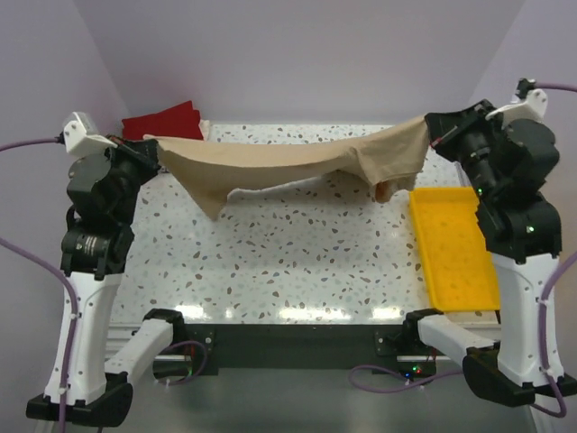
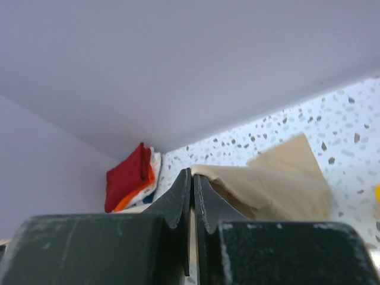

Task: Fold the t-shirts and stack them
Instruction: Flatten the tshirt out

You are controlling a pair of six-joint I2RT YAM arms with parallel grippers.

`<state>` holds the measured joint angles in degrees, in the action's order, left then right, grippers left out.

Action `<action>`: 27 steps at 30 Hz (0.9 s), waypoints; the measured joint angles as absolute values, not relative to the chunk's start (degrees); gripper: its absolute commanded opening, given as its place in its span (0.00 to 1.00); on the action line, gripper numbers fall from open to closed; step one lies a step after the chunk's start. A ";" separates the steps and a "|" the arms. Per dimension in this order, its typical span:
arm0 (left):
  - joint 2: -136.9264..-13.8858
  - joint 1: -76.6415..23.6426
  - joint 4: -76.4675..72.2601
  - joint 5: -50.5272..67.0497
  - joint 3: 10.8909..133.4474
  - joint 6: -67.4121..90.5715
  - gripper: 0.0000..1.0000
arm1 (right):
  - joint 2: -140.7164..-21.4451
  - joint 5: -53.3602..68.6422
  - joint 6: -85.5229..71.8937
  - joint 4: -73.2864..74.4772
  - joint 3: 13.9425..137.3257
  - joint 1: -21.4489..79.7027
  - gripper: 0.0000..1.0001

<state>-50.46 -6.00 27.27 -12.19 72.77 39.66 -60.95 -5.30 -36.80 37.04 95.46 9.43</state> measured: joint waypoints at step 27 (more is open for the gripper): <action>-90.50 -5.15 6.22 -11.55 97.03 37.19 0.00 | -96.57 -5.48 -33.21 22.72 124.42 9.32 0.00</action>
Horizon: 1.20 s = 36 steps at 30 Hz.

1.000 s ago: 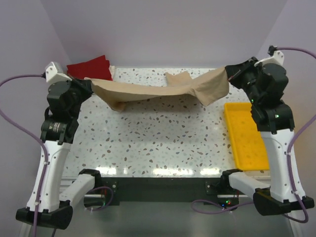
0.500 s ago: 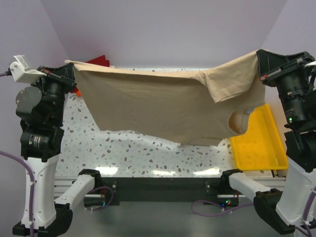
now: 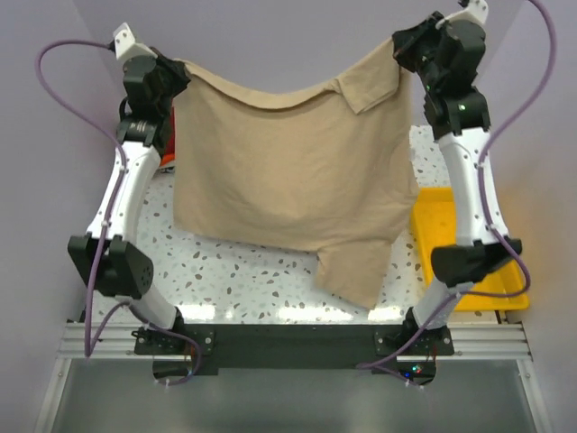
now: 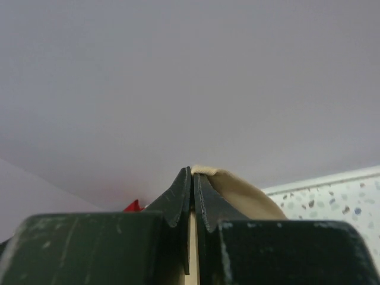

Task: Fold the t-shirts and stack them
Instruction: Flatten the tshirt out

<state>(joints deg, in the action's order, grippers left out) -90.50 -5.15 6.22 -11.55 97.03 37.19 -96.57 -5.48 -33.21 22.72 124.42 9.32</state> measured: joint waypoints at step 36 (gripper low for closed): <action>-83.79 5.98 -0.47 -0.86 43.11 53.01 0.00 | -70.81 -1.32 -39.64 19.05 44.16 9.26 0.00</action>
